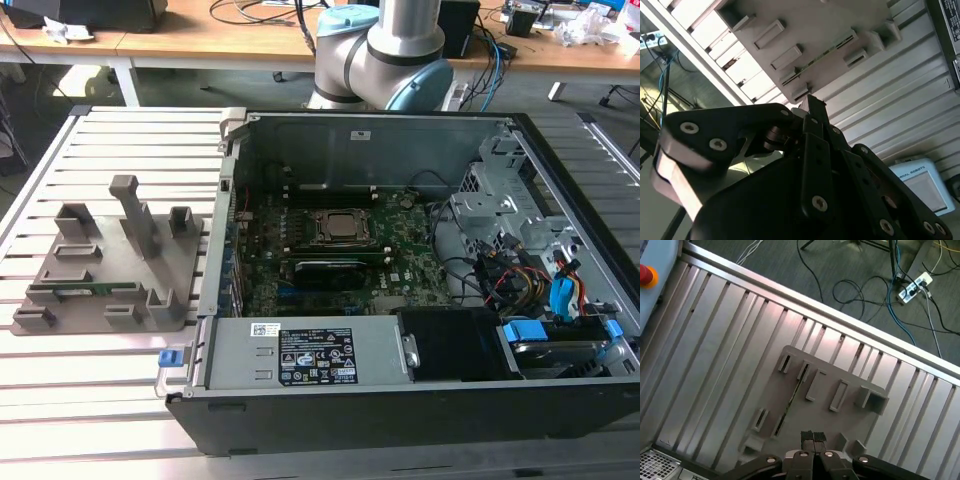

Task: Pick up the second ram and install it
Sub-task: 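Pick up the second ram and move it above second insertion slot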

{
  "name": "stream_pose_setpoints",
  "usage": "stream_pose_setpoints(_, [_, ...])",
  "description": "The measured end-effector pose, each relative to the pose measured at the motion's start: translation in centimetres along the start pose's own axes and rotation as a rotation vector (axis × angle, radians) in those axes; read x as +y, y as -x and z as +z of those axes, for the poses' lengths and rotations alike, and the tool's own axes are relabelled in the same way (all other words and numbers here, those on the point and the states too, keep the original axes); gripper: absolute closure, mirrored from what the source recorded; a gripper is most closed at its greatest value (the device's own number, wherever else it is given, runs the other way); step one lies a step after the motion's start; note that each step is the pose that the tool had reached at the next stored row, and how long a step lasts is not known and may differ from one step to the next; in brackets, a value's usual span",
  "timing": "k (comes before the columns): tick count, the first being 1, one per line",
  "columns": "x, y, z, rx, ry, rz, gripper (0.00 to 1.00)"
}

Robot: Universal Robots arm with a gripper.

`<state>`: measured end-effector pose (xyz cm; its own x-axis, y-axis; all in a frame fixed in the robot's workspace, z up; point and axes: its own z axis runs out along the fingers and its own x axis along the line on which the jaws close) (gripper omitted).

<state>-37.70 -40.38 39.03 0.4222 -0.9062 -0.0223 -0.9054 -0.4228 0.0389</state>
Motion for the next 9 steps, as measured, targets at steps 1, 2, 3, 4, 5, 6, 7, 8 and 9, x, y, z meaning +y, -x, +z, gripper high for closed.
stream_pose_setpoints(1, [0.00,0.01,0.00,0.0006,0.0003,-0.016,0.89])
stream_pose_setpoints(2, [-0.01,0.02,0.00,0.0012,0.0007,-0.032,0.89])
stream_pose_setpoints(3, [-0.01,0.03,0.00,0.0020,0.0012,-0.052,0.89])
stream_pose_setpoints(4, [-0.01,0.03,0.00,0.0028,0.0016,-0.074,0.89])
stream_pose_setpoints(5, [-0.01,0.03,0.00,0.0034,0.0019,-0.088,0.89])
stream_pose_setpoints(6, [-0.01,0.03,0.00,0.0035,0.0020,-0.089,0.89])
stream_pose_setpoints(7, [-0.01,0.04,0.00,0.0031,0.0020,-0.078,0.89])
stream_pose_setpoints(8, [-0.02,0.04,0.01,0.0025,0.0017,-0.063,0.89])
stream_pose_setpoints(9, [-0.01,0.05,0.02,0.0019,0.0013,-0.047,0.89])
